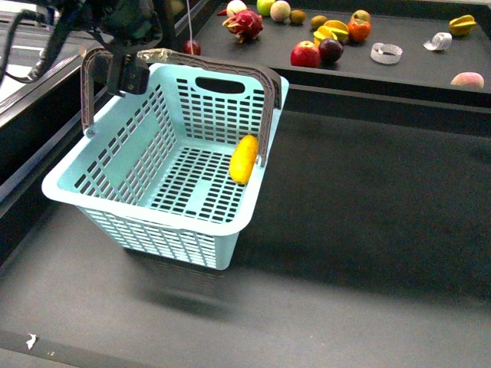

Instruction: Pick mango with right arm and hold basket with left

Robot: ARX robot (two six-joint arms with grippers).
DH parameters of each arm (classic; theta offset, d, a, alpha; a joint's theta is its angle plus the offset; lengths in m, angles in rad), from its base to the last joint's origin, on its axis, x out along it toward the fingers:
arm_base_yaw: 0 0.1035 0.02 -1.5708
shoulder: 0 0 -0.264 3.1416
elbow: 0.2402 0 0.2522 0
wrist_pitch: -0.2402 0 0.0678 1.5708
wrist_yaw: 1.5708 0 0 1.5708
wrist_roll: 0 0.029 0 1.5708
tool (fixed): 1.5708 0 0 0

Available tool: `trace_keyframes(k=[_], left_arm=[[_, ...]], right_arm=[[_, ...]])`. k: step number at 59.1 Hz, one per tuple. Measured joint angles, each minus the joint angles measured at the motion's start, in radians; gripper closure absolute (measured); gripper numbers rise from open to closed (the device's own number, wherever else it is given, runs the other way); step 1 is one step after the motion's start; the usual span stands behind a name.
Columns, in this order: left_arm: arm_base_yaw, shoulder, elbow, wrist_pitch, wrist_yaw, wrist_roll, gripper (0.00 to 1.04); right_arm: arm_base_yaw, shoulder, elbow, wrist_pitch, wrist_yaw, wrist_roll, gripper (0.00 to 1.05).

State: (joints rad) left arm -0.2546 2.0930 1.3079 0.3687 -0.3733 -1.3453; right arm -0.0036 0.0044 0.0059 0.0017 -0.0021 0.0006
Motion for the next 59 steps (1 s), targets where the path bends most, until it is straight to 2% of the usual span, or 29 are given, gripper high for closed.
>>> trace_keyframes(k=[10, 24, 32, 46, 52, 56, 59], left_arm=[[0.012, -0.18, -0.188, 0.081, 0.001, 0.157, 0.08], [0.041, -0.509, -0.514, 0.216, -0.072, 0.401, 0.08], [0.036, -0.647, -0.651, 0.266, -0.093, 0.462, 0.08], [0.035, -0.68, -0.679, 0.275, -0.091, 0.481, 0.08], [0.075, -0.71, -0.788, 0.481, 0.172, 0.829, 0.28], [0.095, -0.762, -0.866, 0.517, 0.223, 1.087, 0.43], [0.111, -0.803, -0.918, 0.525, 0.238, 1.188, 0.53]], right_arm=[[0.0, 0.0, 0.0, 0.0, 0.0, 0.0, 0.08], [0.0, 0.0, 0.0, 0.0, 0.0, 0.0, 0.08], [0.0, 0.0, 0.0, 0.0, 0.0, 0.0, 0.08], [0.0, 0.0, 0.0, 0.0, 0.0, 0.0, 0.08], [0.0, 0.0, 0.0, 0.0, 0.0, 0.0, 0.08], [0.0, 0.0, 0.0, 0.0, 0.0, 0.0, 0.08], [0.0, 0.0, 0.0, 0.0, 0.0, 0.0, 0.08]])
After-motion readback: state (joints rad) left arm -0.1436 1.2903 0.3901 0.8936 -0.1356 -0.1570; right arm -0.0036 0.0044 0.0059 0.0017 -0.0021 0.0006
